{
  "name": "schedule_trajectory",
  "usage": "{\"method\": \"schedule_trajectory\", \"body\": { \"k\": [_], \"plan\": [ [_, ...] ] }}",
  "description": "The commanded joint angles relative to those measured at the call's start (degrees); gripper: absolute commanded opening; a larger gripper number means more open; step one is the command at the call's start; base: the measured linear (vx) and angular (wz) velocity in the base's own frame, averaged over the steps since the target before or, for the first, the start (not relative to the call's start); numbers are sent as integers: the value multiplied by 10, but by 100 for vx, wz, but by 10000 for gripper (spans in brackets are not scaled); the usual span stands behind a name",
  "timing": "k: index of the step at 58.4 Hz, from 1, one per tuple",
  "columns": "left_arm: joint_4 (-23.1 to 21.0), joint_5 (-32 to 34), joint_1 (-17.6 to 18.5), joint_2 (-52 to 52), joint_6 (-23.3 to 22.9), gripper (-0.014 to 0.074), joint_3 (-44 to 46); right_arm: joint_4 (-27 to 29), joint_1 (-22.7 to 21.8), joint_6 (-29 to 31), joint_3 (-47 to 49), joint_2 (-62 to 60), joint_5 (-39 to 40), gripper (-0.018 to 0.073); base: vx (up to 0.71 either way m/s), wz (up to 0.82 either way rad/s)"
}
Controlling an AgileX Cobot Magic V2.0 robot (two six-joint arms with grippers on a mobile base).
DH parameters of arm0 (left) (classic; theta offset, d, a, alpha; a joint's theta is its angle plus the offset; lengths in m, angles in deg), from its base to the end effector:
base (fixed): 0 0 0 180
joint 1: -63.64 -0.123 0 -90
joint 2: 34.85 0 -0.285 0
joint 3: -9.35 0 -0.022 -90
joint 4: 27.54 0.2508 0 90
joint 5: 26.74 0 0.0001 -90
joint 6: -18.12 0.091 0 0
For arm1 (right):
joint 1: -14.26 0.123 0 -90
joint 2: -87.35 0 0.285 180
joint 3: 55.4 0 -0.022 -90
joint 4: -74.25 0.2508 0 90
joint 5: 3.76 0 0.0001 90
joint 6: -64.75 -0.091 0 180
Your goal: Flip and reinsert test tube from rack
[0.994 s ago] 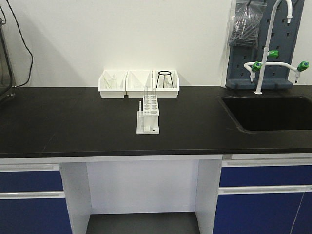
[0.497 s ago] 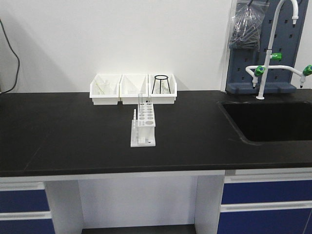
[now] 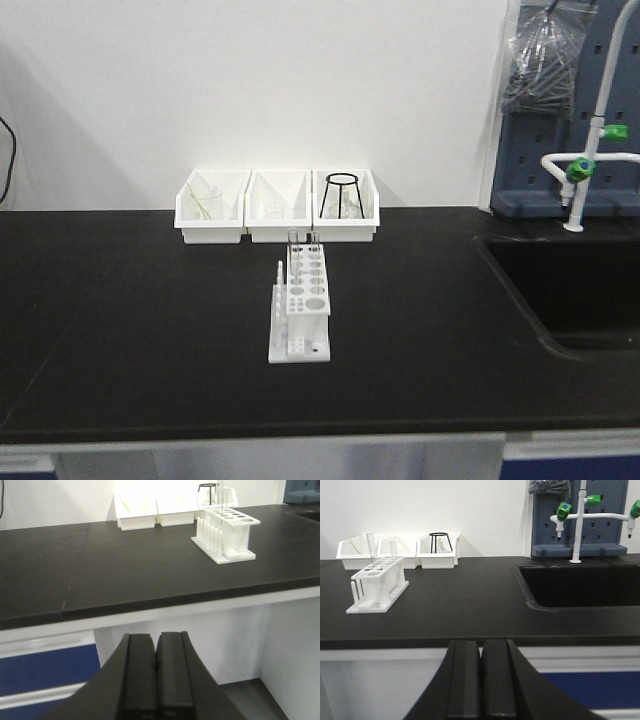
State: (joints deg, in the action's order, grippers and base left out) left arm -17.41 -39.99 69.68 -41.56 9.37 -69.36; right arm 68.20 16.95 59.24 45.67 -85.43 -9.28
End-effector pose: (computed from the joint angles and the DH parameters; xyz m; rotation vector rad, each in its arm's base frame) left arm 0.0552 -0.0021 0.1848 0.0774 1.7169 -0.0290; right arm 0.0570 0.0017 0.1949 -0.0368 1.5990 0.0214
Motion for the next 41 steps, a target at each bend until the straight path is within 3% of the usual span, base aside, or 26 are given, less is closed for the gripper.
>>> {"method": "schedule_trajectory", "body": {
  "k": [1, 41],
  "plan": [
    [-2, 45, 0, 5, -5, -7, 2, -6, -4, 1, -2, -8, 46, -11, 39, 5],
    [-2, 45, 0, 5, -5, -7, 2, -6, -4, 1, -2, -8, 46, -11, 36, 4]
  ]
}}
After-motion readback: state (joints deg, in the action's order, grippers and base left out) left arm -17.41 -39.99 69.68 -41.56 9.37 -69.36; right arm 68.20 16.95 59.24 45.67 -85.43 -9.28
